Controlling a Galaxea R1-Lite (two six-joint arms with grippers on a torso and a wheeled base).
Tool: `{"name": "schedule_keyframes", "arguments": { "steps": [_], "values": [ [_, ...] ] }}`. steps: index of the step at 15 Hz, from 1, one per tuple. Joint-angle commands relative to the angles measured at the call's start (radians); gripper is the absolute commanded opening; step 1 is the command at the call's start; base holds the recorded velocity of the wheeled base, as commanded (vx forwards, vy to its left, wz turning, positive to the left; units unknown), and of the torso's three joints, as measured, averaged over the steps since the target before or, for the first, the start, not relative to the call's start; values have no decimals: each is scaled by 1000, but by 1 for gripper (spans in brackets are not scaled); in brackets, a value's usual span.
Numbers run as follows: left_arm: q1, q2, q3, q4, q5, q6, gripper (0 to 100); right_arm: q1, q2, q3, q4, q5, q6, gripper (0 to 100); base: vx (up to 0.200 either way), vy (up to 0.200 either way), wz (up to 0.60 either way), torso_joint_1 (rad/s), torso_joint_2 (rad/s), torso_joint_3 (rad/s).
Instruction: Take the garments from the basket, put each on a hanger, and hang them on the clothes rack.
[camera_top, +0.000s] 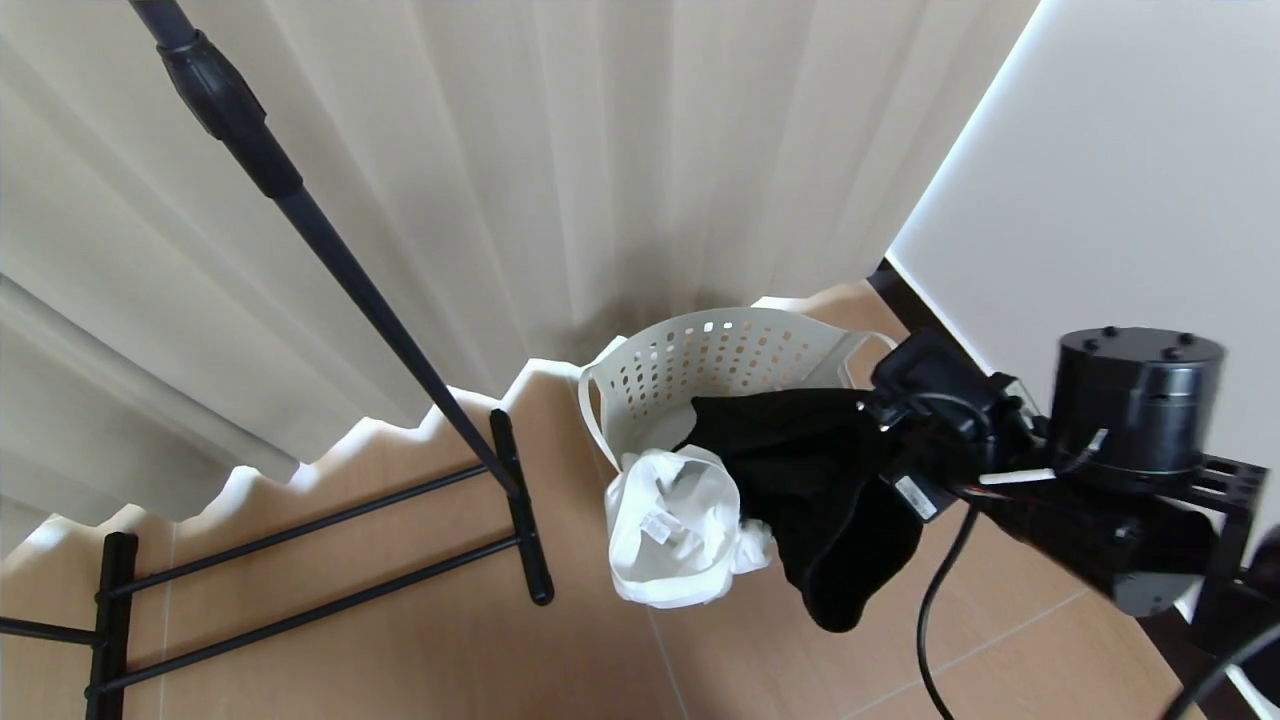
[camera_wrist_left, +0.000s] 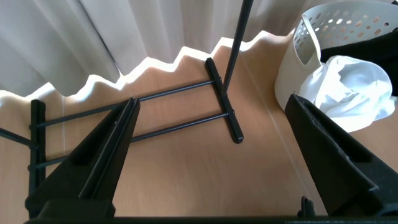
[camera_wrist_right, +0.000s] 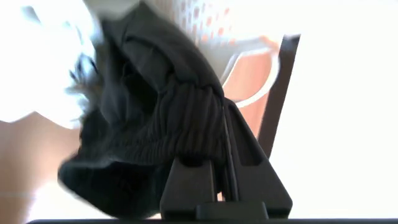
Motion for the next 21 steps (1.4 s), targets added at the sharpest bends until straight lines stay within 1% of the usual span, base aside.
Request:
{"name": "schedule_keyframes", "arguments": {
  "steps": [1, 3, 4, 6, 9, 16, 21],
  "values": [
    [0, 0, 0, 0, 1, 0, 100, 103, -318, 98, 7, 3, 125, 0, 0, 0, 0, 0, 0, 0],
    [0, 0, 0, 0, -1, 4, 100, 114, -428, 118, 11, 9, 157, 0, 0, 0, 0, 0, 0, 0],
    [0, 0, 0, 0, -1, 1, 100, 114, -434, 115, 16, 12, 157, 0, 0, 0, 0, 0, 0, 0],
    [0, 0, 0, 0, 4, 0, 100, 115, -433, 123, 24, 17, 157, 0, 0, 0, 0, 0, 0, 0],
    [0, 0, 0, 0, -1, 3, 100, 115, -442, 95, 24, 31, 155, 0, 0, 0, 0, 0, 0, 0],
    [0, 0, 0, 1, -2, 1, 100, 112, -436, 89, 21, 28, 154, 0, 0, 0, 0, 0, 0, 0],
    [-1, 0, 0, 1, -1, 0, 100, 111, -439, 92, 15, 26, 154, 0, 0, 0, 0, 1, 3, 146]
  ]
}}
